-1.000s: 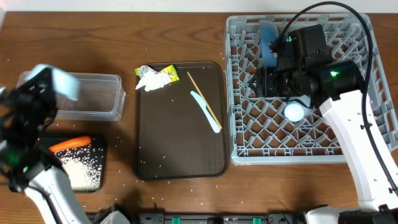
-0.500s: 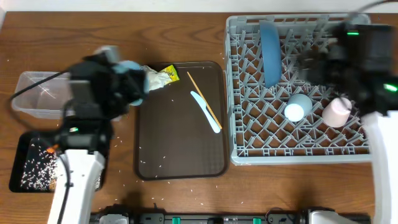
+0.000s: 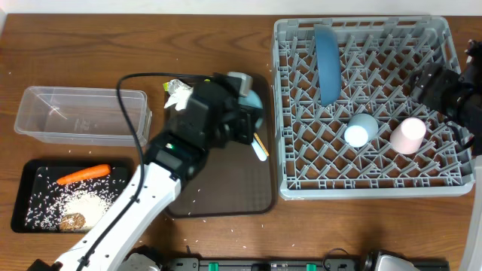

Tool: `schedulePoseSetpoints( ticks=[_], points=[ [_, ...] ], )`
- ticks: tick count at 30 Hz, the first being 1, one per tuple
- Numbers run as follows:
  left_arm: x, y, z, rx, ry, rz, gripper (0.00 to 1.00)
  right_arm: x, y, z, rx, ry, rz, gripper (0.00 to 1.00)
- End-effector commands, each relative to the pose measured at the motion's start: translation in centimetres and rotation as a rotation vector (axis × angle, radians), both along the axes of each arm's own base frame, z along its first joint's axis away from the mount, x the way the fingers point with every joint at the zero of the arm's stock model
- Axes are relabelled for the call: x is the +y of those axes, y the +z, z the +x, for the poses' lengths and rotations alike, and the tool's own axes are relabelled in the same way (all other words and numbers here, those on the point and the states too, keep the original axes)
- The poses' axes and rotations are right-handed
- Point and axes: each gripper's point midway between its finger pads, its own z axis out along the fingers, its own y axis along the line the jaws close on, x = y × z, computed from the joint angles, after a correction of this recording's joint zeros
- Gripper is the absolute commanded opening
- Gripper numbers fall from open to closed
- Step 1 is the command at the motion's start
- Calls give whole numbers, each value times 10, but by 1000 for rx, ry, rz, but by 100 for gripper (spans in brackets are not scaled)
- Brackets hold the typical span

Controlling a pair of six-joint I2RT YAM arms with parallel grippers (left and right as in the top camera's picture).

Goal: Sort waste into correct bins and load items into the dishwasher rack
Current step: 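Carry the light-blue bowl with the left gripper toward the rack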

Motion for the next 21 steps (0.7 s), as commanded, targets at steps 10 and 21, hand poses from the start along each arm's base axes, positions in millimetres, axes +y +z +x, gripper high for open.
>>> schedulePoseSetpoints(
  ticks=[10,21],
  points=[
    [-91,58,-57,-126,-531,-322,6,-3,-5,2,16,-4,-3,83],
    [-107,41,-46,-101,-595,-383,6,-3,-6,0,25,4,-9,83]
  ],
)
